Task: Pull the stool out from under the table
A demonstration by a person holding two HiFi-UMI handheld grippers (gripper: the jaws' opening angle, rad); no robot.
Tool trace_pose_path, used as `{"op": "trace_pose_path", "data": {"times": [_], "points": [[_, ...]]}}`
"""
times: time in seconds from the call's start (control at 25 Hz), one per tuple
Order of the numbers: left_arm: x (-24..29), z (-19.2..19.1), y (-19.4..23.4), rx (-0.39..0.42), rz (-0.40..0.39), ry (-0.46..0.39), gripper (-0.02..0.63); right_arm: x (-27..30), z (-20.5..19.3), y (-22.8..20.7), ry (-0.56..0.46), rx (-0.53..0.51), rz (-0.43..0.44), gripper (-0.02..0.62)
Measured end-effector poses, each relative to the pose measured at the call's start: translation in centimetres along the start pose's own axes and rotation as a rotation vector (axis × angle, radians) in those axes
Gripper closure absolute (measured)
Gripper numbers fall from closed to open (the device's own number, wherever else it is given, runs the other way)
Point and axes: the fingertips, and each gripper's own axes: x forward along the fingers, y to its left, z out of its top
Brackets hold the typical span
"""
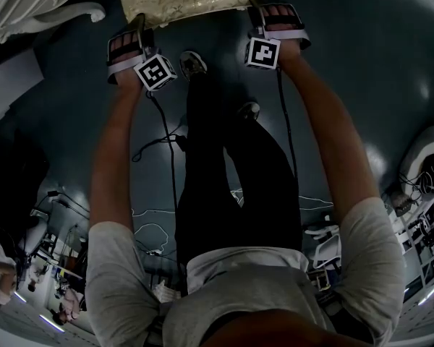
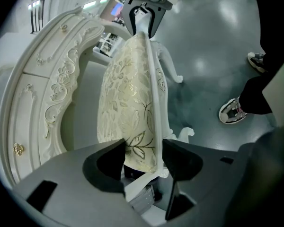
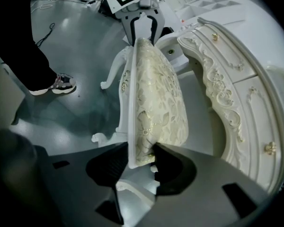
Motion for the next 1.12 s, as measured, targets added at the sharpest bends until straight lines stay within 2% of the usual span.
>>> {"op": "trace_pose_path", "data": {"times": [0.36,0.6,1.12], "points": [[-1.2,0.1,-1.4,-0.007,0.002,0.005,0.356,-1.0,0.0,1.6,-0.014,0.001,0.006,0.41],[-1.7,0.1,-1.7,-0.006,0.01,0.01,0.357,-1.6,0.0,1.1,-0.006,-0.017,-0.006,0.41],[-5.2,0.8,-5.4,-0.021,-0.004,0.011,0.359,-4.8,-0.3,4.4,-0.017,-0.002,-0.017,0.402]]}}
